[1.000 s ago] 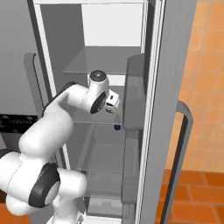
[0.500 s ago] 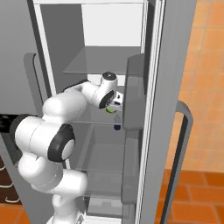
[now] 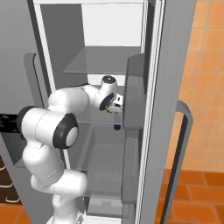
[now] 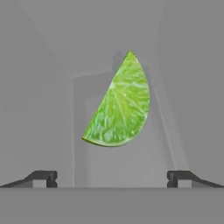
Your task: Grab a lemon wedge from the fridge and one ice cube from the ice bowl, and put them in the glass of lemonade.
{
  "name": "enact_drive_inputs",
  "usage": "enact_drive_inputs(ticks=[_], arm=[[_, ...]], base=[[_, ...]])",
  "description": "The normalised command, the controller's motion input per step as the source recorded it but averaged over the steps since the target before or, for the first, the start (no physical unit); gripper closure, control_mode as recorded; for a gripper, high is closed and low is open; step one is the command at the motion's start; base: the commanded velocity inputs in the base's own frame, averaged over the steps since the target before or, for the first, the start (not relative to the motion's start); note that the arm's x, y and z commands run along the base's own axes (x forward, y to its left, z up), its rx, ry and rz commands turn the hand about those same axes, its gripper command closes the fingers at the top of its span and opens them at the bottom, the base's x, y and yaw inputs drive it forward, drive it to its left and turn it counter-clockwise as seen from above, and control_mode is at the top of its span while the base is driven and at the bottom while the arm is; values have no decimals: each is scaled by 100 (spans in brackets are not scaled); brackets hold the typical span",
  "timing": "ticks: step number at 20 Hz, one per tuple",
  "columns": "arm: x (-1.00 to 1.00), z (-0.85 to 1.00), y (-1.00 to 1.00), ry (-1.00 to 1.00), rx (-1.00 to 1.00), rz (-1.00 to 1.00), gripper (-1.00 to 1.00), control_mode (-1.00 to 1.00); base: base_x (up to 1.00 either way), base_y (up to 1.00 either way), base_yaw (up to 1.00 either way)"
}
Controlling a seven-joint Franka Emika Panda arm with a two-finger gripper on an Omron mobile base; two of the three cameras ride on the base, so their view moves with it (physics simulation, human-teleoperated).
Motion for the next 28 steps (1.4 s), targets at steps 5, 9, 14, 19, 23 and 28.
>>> enact_drive_inputs(ticks=[5,9,14,19,23,28], arm=[[12,-7,0,0,-4,0,-100,-100],[42,0,10,0,-10,0,-100,-100],[49,0,21,-1,-8,-4,-100,-100],[32,0,-4,-1,-1,-2,-100,-100],[-3,0,-23,0,1,-3,-100,-100],[-3,-2,-10,0,0,-2,-100,-100]], base=[[0,0,0],[0,0,0],[0,0,0],[0,0,0],[0,0,0],[0,0,0]])
